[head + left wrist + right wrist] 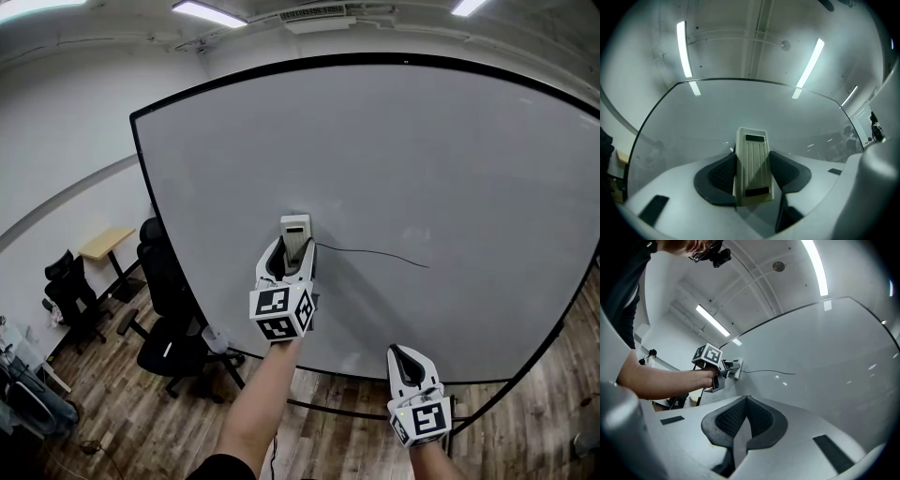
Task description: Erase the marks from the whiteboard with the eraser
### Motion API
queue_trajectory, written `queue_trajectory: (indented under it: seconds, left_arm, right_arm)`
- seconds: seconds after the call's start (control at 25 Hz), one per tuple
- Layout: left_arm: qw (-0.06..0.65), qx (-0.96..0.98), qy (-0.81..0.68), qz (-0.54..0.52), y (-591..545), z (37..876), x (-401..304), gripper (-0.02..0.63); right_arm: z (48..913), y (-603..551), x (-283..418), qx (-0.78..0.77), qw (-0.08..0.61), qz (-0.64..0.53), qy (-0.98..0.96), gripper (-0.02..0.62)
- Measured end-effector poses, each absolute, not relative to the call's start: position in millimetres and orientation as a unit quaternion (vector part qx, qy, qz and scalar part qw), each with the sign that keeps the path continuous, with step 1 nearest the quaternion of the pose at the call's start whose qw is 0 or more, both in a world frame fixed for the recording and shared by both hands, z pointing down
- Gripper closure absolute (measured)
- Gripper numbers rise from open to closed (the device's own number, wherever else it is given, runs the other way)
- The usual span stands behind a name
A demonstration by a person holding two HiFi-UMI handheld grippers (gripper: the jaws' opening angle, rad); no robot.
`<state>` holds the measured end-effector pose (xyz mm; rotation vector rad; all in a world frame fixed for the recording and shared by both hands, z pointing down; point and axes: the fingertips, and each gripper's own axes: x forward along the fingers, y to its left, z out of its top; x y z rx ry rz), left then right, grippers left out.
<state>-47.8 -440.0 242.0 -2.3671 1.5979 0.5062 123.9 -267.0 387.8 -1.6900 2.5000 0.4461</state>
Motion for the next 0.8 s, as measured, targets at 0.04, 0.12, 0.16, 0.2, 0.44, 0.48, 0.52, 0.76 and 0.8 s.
queue_trajectory:
  seconds: [0.04,0.12,0.16,0.2,0.44,0.48,0.52,0.76,0.8]
  left_arm:
    - [0.120,-0.812,0.545,0.173,-439.1,242.4,-42.1,0.360]
    - [0.120,-0.814,0.541,0.175,-437.8,242.9,-35.0,0.360]
    - [0.118,-0.815,0.539,0.176,-437.2,243.0,-33.9,0.360]
    - [0.118,-0.816,0.537,0.177,-436.7,243.1,-33.5,0.360]
    - [0.121,-0.823,0.527,0.176,-434.0,246.2,-22.5,0.360]
    - [0.123,-0.825,0.524,0.174,-432.5,248.0,-15.6,0.360]
    - [0.126,-0.827,0.521,0.172,-430.7,249.9,-8.7,0.360]
    - [0.131,-0.836,0.506,0.169,-419.7,253.2,19.9,0.360]
    - [0.132,-0.837,0.503,0.169,-418.7,253.2,24.0,0.360]
  right_arm:
    - [387.7,-266.9,127.1,-0.554,0.047,0.147,0.818,0.575]
    - [387.1,-266.9,130.7,-0.558,0.046,0.148,0.816,0.575]
    - [386.1,-266.6,130.4,-0.559,0.045,0.147,0.814,0.575]
    - [385.5,-266.6,129.5,-0.561,0.045,0.147,0.813,0.575]
    - [384.0,-269.2,130.0,-0.567,0.049,0.151,0.808,0.575]
    - [384.1,-268.6,133.6,-0.569,0.049,0.151,0.807,0.575]
    - [384.9,-267.8,137.4,-0.571,0.050,0.150,0.805,0.575]
    - [386.3,-263.0,155.2,-0.581,0.053,0.147,0.799,0.575]
    - [385.9,-263.1,158.0,-0.583,0.054,0.146,0.798,0.575]
